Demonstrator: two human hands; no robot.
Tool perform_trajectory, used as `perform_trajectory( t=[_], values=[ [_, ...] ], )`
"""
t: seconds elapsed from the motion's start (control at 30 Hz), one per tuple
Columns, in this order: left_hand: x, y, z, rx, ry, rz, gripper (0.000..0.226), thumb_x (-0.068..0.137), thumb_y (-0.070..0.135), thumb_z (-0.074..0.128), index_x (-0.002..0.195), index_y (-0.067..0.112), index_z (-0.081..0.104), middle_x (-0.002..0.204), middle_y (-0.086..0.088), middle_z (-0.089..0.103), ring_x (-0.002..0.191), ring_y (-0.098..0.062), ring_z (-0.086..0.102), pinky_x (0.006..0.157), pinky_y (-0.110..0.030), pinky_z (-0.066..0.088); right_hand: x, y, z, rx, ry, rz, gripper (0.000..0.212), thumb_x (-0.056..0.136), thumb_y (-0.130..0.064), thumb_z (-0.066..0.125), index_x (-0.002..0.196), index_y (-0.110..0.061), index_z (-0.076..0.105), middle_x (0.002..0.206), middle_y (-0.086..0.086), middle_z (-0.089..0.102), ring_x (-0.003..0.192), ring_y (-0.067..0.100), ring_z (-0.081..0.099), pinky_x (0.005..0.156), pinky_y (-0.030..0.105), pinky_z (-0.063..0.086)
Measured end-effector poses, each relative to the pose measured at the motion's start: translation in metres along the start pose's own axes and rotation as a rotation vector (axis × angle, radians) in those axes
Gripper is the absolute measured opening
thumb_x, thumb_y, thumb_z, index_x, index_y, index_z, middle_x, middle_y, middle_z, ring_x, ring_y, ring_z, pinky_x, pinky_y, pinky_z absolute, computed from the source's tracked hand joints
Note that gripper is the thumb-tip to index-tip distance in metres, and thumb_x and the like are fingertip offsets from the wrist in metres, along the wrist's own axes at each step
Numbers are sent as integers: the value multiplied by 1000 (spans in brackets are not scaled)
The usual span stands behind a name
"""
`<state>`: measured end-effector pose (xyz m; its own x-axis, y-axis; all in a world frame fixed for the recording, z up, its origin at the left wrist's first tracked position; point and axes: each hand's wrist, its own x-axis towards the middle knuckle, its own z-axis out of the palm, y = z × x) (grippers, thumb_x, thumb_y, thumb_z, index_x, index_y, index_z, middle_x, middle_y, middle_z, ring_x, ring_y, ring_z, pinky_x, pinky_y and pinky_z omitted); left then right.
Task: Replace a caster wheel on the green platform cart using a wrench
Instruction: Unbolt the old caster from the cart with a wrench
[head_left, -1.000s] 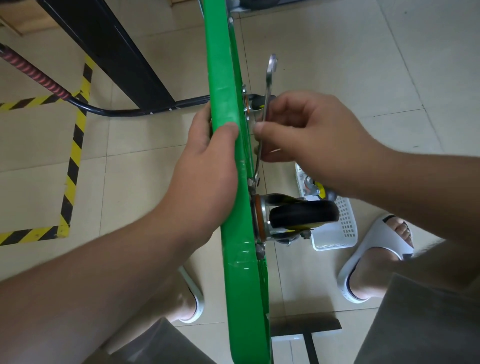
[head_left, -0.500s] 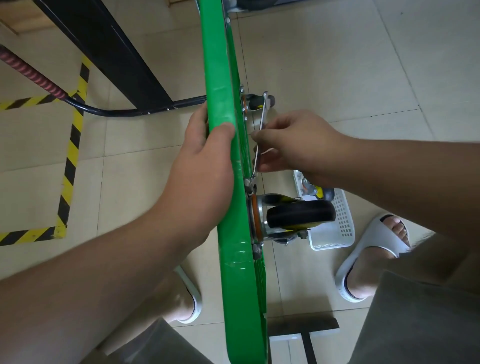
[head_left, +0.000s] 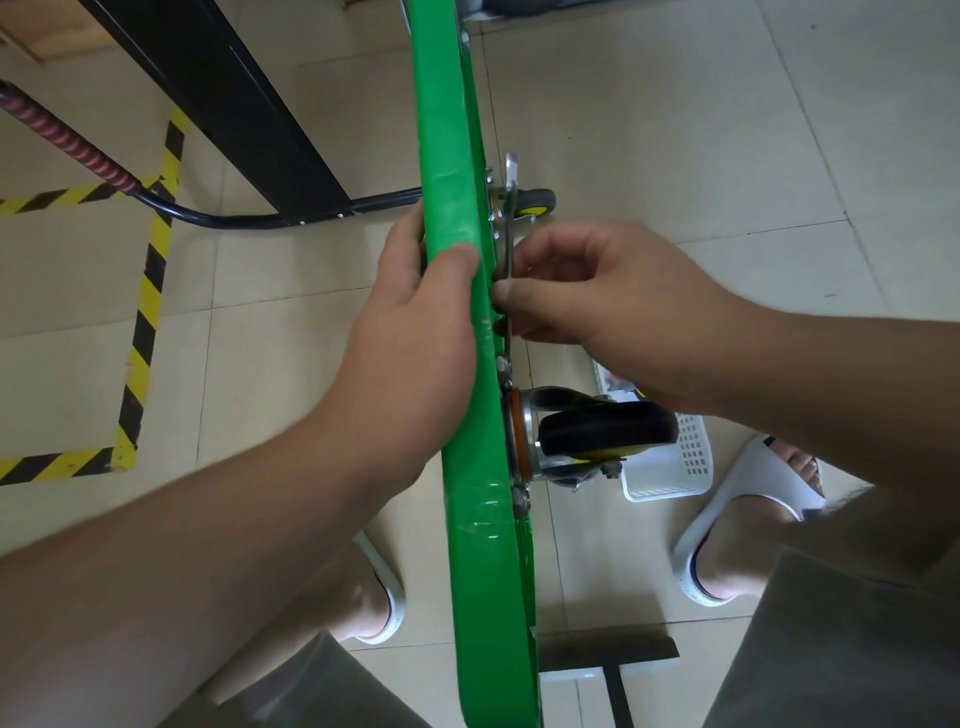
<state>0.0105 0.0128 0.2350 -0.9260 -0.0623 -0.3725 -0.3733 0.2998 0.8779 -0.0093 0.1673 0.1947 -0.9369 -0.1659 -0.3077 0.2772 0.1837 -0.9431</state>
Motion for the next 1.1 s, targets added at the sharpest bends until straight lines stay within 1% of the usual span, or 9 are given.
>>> perform_trajectory(
  t=[0.13, 0.23, 0.3, 0.47, 0.53, 0.6, 0.77, 0.93, 1.1],
  values=[
    [0, 0, 1, 9, 5, 18, 27, 107, 34, 40, 116, 56, 53, 79, 14, 65, 56, 3, 56, 45, -12, 44, -20, -1, -6, -99, -72, -161, 11, 86, -14, 80, 94, -14, 73, 90, 5, 77, 89, 24, 75, 91, 43, 59],
    [1, 0, 1, 21, 17, 15, 30, 106, 35, 40, 125, 57, 50, 78, 25, 66, 58, 5, 57, 46, -10, 42, -28, 4, -8, -54, -139, -189, 14, 87, -7, 78, 99, -8, 72, 94, 9, 77, 92, 30, 75, 92, 48, 58],
    [1, 1, 1, 21, 15, 13, 33, 106, 35, 40, 131, 54, 51, 78, 25, 66, 57, 6, 57, 45, -10, 41, -27, 7, -8, -59, -138, -215, 18, 86, -11, 78, 102, -7, 71, 97, 10, 77, 93, 33, 74, 91, 54, 58],
    [0, 2, 1, 3, 16, 2, 32, 106, 36, 41, 127, 58, 52, 79, 18, 67, 61, 3, 60, 50, -14, 45, -17, 2, -9, -100, -78, -269, 13, 91, -13, 75, 103, -11, 70, 98, 9, 76, 92, 27, 75, 88, 50, 59],
    [-1, 2, 1, -16, 8, -9, 30, 107, 36, 41, 124, 59, 51, 87, 12, 69, 72, -7, 66, 60, -24, 53, -8, -2, -11, -78, -22, -238, 16, 93, -16, 74, 107, -10, 70, 98, 12, 76, 91, 29, 75, 85, 49, 62],
    [-1, 2, 1, -37, -5, -18, 30, 107, 37, 41, 125, 59, 51, 92, 8, 71, 77, -14, 69, 63, -31, 58, 2, -5, -13, -55, 23, -190, 17, 94, -16, 72, 109, -9, 69, 94, 14, 76, 84, 30, 76, 79, 47, 64],
    [-1, 1, 0, -40, -17, -21, 38, 108, 37, 39, 140, 54, 49, 87, 3, 67, 59, -6, 59, 47, -18, 48, 19, -3, -15, 21, 73, -7, 19, 97, -11, 67, 114, -2, 63, 96, 25, 72, 79, 34, 76, 73, 44, 65],
    [-1, 1, 0, -33, -5, -23, 38, 108, 36, 39, 139, 55, 49, 89, 3, 68, 57, -4, 59, 45, -16, 47, 33, 9, -11, 65, 125, 155, 22, 97, -14, 68, 110, 3, 63, 99, 27, 72, 78, 35, 77, 72, 44, 65],
    [1, -1, 0, -21, -1, -27, 37, 107, 37, 40, 137, 56, 50, 87, 7, 69, 61, -4, 61, 48, -19, 48, 38, 15, -1, 105, 91, 212, 27, 98, -13, 66, 109, 11, 60, 94, 26, 71, 74, 36, 76, 73, 46, 65]
  ],
)
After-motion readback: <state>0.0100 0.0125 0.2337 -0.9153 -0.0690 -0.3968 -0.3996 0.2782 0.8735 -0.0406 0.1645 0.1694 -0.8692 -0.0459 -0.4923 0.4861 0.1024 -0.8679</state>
